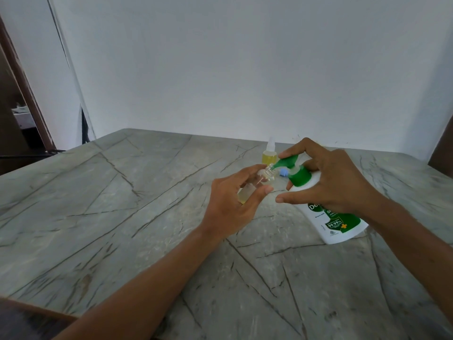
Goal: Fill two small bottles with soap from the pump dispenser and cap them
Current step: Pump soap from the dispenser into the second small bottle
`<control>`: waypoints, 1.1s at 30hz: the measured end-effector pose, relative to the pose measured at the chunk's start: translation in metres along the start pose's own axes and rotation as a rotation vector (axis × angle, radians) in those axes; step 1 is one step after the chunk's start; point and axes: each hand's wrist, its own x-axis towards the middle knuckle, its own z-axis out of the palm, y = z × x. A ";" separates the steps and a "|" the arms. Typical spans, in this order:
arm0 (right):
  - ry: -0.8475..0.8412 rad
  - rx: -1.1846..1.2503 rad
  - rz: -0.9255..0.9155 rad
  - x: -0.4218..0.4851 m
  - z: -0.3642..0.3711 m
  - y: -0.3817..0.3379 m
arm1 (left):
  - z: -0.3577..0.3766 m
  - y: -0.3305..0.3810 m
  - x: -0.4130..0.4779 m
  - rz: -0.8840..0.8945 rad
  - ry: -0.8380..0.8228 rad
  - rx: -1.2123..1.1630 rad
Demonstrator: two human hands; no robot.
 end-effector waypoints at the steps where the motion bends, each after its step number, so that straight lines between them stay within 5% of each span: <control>1: 0.000 0.007 0.005 -0.001 0.000 0.000 | 0.000 0.000 -0.001 0.005 -0.014 0.003; 33: 0.006 -0.029 -0.028 0.000 0.001 0.000 | 0.001 -0.001 0.000 -0.017 0.013 0.002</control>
